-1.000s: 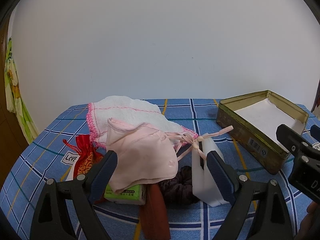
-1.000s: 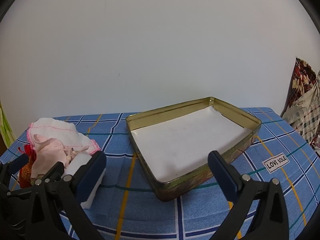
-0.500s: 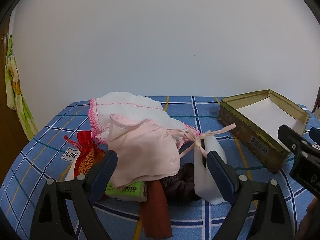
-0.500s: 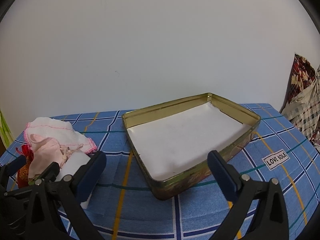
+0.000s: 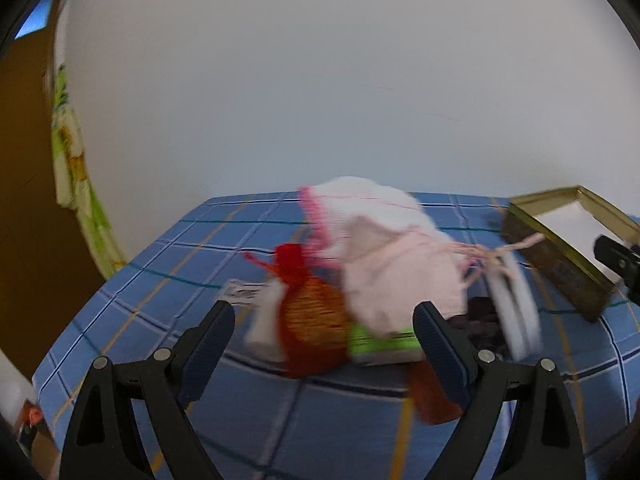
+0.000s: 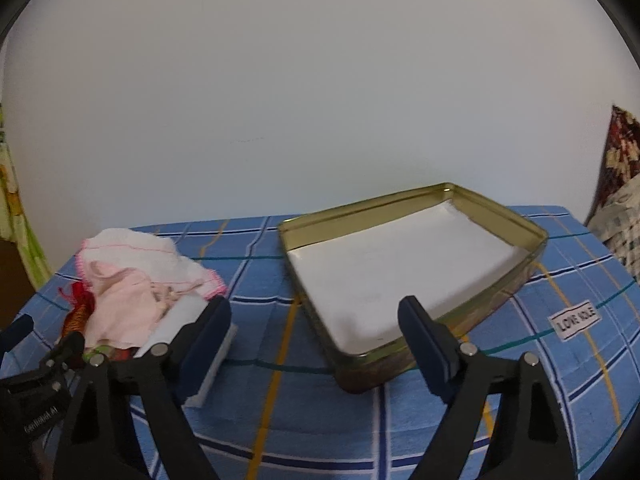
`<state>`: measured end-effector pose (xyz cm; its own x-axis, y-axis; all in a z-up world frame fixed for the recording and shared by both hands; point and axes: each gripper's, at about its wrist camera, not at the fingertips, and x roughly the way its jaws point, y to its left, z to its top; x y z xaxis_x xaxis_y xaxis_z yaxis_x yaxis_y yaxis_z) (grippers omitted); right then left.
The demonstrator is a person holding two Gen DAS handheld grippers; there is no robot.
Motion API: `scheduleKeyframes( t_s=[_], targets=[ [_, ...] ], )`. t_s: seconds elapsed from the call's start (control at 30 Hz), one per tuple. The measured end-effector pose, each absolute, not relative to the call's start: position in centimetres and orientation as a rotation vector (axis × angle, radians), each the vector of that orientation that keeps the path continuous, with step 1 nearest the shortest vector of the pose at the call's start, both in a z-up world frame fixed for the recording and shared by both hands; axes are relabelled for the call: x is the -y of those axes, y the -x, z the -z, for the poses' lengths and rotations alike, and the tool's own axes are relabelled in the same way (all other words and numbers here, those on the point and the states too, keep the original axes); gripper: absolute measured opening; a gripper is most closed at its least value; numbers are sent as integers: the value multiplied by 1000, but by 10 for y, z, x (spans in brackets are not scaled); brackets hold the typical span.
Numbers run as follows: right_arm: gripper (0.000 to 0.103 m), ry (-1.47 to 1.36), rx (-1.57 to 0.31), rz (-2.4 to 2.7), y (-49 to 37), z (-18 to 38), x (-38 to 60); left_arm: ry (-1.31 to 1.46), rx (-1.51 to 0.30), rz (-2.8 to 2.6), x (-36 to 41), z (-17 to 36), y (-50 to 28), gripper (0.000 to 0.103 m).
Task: Organize soft objects
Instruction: 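Reach the left gripper to the pink bra and grasp it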
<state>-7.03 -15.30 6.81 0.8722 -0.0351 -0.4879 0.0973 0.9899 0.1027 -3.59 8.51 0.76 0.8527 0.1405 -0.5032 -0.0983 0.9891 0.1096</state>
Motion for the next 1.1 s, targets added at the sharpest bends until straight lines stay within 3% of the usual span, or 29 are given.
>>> scheduleKeyframes(
  t_s=[0.47,0.5,0.53,0.6,0.67,0.77,0.83,1.1],
  targets=[
    [85,-78,-772,-251,15,-50,72,-27,-562,-143,-119,-15,34,92],
    [85,-81,-796,-243,10,-45,71,-34,-554,-144,-118,-17,34,91],
    [84,-86,-827,-238,4,-39,70,-44,-544,-146,-117,-19,34,83],
    [77,-85,-867,-231,-4,-27,69,-51,-545,-134,-115,-21,31,69],
    [73,-42,-886,-175,-6,-21,71,-23,-570,-96,-114,-21,24,67],
    [52,-64,-879,-191,-4,-20,82,3,-592,-43,-106,-20,15,67],
    [25,-65,-871,-197,-1,-23,91,-12,-605,-16,-95,-20,8,67],
    [26,-168,-719,-260,26,-47,129,-59,-670,60,-54,-11,-23,67]
  ],
)
